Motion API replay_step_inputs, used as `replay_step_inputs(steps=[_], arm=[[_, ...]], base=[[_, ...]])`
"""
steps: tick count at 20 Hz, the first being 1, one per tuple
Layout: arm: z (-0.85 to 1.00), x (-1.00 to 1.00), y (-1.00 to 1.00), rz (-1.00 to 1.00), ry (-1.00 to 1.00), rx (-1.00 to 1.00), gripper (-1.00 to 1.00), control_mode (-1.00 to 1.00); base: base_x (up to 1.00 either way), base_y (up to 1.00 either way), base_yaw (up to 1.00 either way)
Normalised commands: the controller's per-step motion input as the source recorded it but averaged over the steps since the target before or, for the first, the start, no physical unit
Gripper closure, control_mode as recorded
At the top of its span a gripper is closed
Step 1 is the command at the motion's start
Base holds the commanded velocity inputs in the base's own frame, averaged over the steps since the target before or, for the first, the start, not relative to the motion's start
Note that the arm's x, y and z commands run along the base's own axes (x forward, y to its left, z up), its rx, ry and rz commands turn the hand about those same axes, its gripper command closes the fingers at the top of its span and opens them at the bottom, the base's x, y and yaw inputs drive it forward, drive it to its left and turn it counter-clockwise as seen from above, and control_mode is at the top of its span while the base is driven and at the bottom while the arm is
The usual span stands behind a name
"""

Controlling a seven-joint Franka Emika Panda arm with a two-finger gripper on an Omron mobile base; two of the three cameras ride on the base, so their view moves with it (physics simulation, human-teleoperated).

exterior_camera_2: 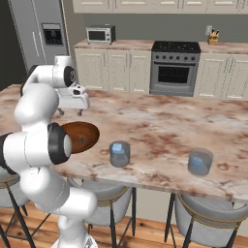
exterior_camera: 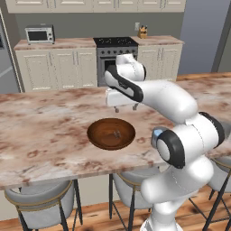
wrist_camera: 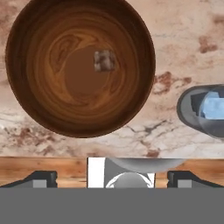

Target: There are four ice cubes in the ice bowl. Place two ice cubes in each glass of water.

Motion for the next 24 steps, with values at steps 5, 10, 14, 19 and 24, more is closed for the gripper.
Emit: replay_step_inputs(steps=[5, 10, 14, 19, 24], arm=[[-0.26, 0.05, 0.06, 0.0, 0.03, -0.08, -1.0, -1.0], [-0.23, 0.16, 0.0, 0.0, 0.0, -0.02, -1.0, -1.0], [-0.16, 0.09, 0.0, 0.0, -0.03, 0.0, -1.0, -1.0], [-0.11, 0.09, 0.0, 0.0, -0.03, 0.0, -1.0, -1.0], [-0.21, 0.28, 0.03, 0.0, -0.14, 0.0, -1.0, -1.0]], base=[[0.0, 0.0, 0.0], [0.0, 0.0, 0.0], [0.0, 0.0, 0.0], [0.0, 0.0, 0.0], [0.0, 0.0, 0.0]])
